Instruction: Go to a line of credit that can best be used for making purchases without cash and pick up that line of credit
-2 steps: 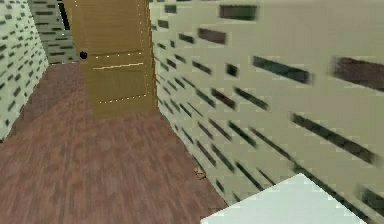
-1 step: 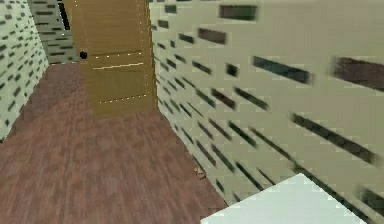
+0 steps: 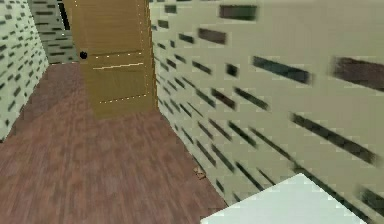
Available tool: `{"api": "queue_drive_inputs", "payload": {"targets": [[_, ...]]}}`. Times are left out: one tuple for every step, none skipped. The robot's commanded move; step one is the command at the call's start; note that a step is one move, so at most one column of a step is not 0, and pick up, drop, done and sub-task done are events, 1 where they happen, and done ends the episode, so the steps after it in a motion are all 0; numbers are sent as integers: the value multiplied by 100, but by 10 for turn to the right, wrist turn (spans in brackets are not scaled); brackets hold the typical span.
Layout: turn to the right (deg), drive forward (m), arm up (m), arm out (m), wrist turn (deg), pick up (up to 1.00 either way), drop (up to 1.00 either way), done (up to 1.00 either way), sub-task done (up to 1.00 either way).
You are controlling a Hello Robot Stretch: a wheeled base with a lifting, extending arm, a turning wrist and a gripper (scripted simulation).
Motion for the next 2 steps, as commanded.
{"api": "queue_drive_inputs", "payload": {"targets": [[0, 0, 0, 8, 0, 0, 0, 0, 0], [0, 0, 0, 0, 450, 0, 0, 0, 0]]}}
